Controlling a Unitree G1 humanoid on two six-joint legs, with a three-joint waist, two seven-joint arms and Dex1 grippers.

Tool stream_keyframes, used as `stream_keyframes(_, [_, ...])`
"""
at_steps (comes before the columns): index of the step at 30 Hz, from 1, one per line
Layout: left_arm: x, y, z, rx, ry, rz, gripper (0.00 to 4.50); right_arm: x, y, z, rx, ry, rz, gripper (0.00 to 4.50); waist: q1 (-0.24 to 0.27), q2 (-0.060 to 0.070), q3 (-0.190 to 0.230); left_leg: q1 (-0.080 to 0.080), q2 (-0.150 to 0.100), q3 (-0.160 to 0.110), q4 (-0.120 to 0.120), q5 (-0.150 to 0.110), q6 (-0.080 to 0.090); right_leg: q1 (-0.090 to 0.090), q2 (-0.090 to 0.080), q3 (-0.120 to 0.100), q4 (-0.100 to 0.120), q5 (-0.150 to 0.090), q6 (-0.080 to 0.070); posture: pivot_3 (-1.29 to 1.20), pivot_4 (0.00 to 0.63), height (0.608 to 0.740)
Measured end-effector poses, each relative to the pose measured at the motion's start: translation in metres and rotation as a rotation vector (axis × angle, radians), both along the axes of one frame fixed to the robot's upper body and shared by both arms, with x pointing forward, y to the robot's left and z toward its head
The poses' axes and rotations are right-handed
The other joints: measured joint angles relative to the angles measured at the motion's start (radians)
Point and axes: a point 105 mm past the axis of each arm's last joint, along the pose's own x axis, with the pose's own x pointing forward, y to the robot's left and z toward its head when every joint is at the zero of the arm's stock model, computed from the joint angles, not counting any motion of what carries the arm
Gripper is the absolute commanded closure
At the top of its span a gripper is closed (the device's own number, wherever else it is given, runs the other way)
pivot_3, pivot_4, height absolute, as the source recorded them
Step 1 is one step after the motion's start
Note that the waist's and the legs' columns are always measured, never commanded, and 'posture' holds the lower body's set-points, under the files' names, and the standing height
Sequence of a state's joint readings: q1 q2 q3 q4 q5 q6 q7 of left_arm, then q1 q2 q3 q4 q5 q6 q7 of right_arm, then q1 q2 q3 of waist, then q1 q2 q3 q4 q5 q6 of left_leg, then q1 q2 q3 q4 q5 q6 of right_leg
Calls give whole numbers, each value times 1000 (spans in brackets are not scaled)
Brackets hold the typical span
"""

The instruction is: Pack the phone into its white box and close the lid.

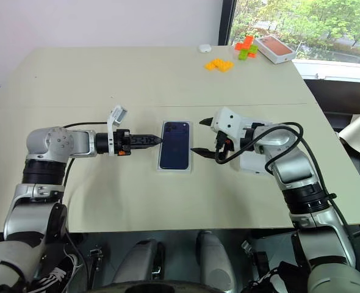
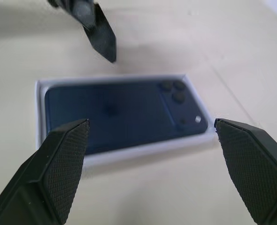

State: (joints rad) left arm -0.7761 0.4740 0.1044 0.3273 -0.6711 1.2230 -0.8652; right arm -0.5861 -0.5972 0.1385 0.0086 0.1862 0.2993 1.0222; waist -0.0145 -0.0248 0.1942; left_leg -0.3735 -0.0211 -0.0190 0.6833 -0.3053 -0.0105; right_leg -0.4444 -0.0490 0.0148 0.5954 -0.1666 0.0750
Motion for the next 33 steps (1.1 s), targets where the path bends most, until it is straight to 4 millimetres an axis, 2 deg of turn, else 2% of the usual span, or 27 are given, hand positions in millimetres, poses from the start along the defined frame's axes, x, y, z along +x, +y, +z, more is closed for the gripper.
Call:
stream_keyframes(1, [2, 2, 3, 3, -33, 17, 271, 0, 0, 1, 11, 0, -4, 0, 1, 0, 0, 0, 0, 0, 0, 0, 0, 0, 0, 0, 0, 0, 0, 0, 150, 740])
stream_keyframes(4, [6, 5, 8, -6, -88, 62, 1320, 2, 2, 2, 29, 2, -17, 882, 3, 0, 0, 0, -1, 0, 0, 0, 0, 0, -1, 0, 0, 0, 0, 0, 150, 740])
stream_keyframes(10, [13, -10, 4, -13, -110, 107, 4457, 7, 12, 1, 49, -21, -36, 4027, 3, 0, 0, 0, -1, 0, 0, 0, 0, 0, -2, 0, 0, 0, 0, 0, 150, 740])
stream_keyframes(11, [13, -10, 3, -16, -106, 109, 4500, 7, 13, 1, 53, -21, -33, 4470, 2, 0, 0, 0, -1, 0, 0, 0, 0, 0, -1, 0, 0, 0, 0, 0, 150, 740])
stream_keyframes(17, [6, 1, 13, -13, -190, 109, 4500, 10, 5, 6, 61, -31, -65, 4470, -1, 0, 0, 0, -1, 0, 0, 0, 0, 0, -1, 0, 0, 0, 0, 0, 150, 740])
stream_keyframes(21, [5, 10, 20, -9, -280, 105, 4500, 21, -12, 12, 114, 1, -193, 4470, 2, 0, 0, 0, -1, 0, 0, 0, 0, 0, -1, 0, 0, 0, 0, 0, 150, 740])
stream_keyframes(22, [4, 11, 21, -7, -296, 94, 3989, 24, -16, 12, 131, 27, -231, 3982, 3, 0, 0, 0, -1, 0, 0, 0, 0, 0, -1, 0, 0, 0, 0, 0, 150, 740])
stream_keyframes(23, [4, 12, 23, -4, -317, 88, 3728, 25, -19, 12, 144, 55, -261, 3706, 3, 0, 0, 0, -1, 0, 0, 0, 0, 0, -1, 0, 0, 0, 0, 0, 150, 740])
stream_keyframes(27, [-7, 19, 28, 2, -399, 28, 1760, 24, -38, 11, 100, 141, -391, 1698, 2, 0, 0, -1, -1, 1, 0, -1, 1, -1, -2, 0, 0, 0, 0, 0, 150, 740])
stream_keyframes(30, [-24, 22, 34, -18, -440, -52, 163, 20, -53, 17, 114, 238, -516, 66, 0, 0, 0, -1, 0, 1, 0, -1, 2, -2, -2, 0, 0, 0, -1, 0, 150, 740])
stream_keyframes(31, [-30, 23, 36, -18, -468, -76, 28, 19, -54, 20, 109, 259, -548, 7, -1, 1, 0, -1, 0, 1, 0, -1, 2, -2, -1, 0, 0, -2, -3, 0, 150, 740])
stream_keyframes(33, [-36, 27, 36, 21, -547, -94, 28, 18, -63, 24, 103, 290, -618, 7, 1, 1, 0, -1, 0, 2, 0, -1, 2, -1, -1, 0, 0, -2, -4, 0, 150, 740])
